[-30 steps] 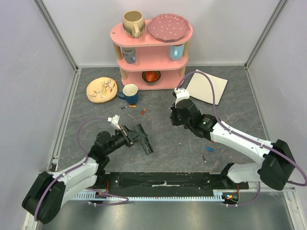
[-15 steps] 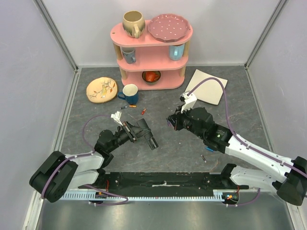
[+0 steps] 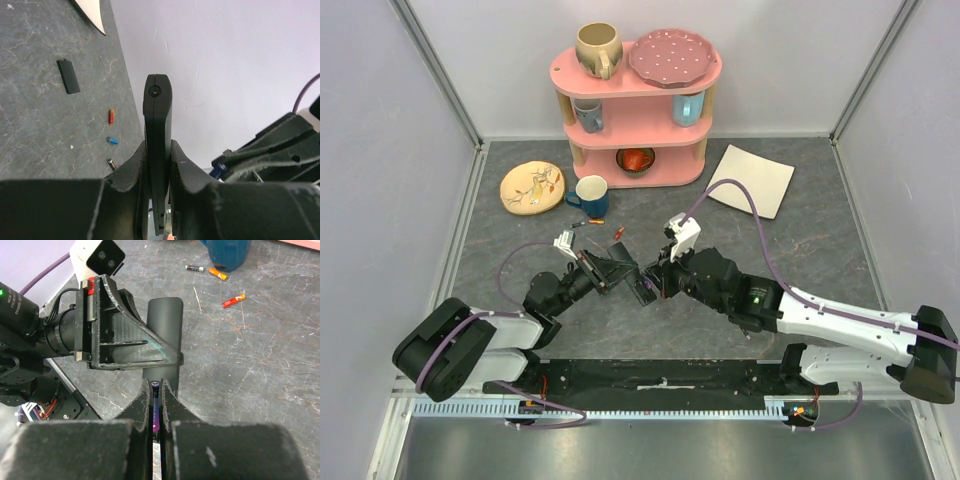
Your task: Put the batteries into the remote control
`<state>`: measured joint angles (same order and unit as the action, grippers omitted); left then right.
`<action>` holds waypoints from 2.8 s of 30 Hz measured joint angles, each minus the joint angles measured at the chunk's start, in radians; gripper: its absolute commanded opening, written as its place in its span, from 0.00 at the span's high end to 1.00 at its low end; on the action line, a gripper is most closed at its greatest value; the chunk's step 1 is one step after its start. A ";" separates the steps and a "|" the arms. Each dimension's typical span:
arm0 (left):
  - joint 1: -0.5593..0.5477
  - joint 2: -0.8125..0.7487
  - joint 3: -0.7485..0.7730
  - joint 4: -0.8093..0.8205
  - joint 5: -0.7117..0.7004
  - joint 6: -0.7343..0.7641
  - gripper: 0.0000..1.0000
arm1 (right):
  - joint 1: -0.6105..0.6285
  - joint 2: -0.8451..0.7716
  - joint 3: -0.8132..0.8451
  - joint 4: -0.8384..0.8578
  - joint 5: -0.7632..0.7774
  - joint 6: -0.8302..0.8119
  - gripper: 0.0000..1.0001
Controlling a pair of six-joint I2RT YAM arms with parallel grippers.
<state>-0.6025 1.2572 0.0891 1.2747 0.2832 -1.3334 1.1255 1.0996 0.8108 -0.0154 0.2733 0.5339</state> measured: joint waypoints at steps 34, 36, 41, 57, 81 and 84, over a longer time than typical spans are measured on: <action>0.000 0.101 0.014 0.018 0.039 -0.090 0.98 | 0.095 0.050 0.010 0.011 0.101 -0.003 1.00; 0.000 0.101 0.015 0.018 0.040 -0.090 0.98 | 0.097 0.050 0.010 0.015 0.103 -0.003 1.00; -0.002 0.095 0.016 0.018 0.040 -0.090 0.98 | 0.097 0.053 0.006 0.024 0.112 -0.004 1.00; -0.011 0.075 0.034 0.019 0.040 -0.090 0.98 | 0.106 0.069 -0.020 0.030 0.127 -0.004 1.00; -0.016 0.067 0.039 0.014 0.040 -0.080 0.98 | 0.114 0.076 -0.036 0.035 0.135 0.013 1.00; -0.017 0.064 0.043 0.013 0.040 -0.074 0.98 | 0.117 0.076 -0.036 0.026 0.135 0.024 1.00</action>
<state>-0.6193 1.3209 0.1318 1.2881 0.3229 -1.4071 1.2430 1.1759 0.7746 0.0101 0.4084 0.5583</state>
